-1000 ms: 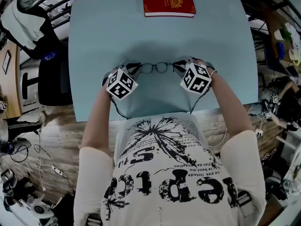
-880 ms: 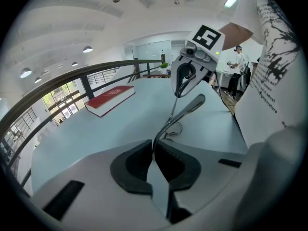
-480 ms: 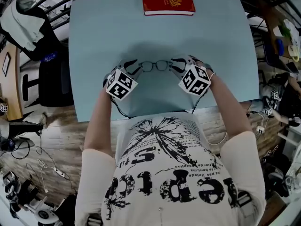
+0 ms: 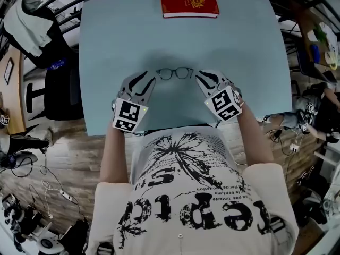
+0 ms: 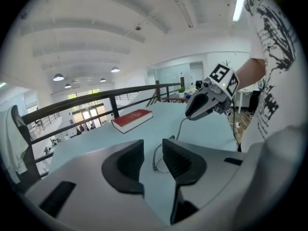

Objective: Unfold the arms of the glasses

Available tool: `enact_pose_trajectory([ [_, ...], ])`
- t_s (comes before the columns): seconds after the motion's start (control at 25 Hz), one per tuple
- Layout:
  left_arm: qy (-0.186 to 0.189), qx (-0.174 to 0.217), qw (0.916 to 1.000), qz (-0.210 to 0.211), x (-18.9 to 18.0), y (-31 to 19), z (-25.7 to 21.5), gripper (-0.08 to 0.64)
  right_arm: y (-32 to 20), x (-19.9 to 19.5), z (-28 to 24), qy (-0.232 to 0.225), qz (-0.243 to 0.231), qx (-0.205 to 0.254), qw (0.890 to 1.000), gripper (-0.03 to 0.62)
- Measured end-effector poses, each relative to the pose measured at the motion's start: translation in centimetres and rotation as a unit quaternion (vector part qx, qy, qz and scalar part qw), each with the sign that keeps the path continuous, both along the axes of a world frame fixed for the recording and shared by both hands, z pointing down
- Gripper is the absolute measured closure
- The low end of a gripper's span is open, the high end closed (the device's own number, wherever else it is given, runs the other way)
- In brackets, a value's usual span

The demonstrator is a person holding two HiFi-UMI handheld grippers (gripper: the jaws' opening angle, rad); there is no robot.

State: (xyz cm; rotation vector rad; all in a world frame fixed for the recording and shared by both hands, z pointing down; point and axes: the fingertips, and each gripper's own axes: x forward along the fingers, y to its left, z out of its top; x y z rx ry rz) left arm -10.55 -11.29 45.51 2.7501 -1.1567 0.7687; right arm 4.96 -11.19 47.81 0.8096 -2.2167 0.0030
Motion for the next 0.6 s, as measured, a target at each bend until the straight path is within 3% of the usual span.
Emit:
enact_pose_trajectory([
  [0.24, 0.074, 0.085, 0.9924, -0.048, -0.3, 0.4, -7.0, 0.502, 0.0, -0.2, -5.5, -0.110, 0.066, 0.067, 0.989, 0.578],
  [0.4, 0.112, 0.131, 0.9830, -0.063, 0.0, 0.7, -10.9, 0.526, -0.1, -0.7, -10.0, -0.171, 0.083, 0.124, 0.974, 0.581],
  [0.6, 0.141, 0.166, 0.9728, -0.079, 0.0, 1.2, -14.2, 0.535, -0.2, -1.1, -14.0, -0.220, 0.090, 0.161, 0.958, 0.581],
])
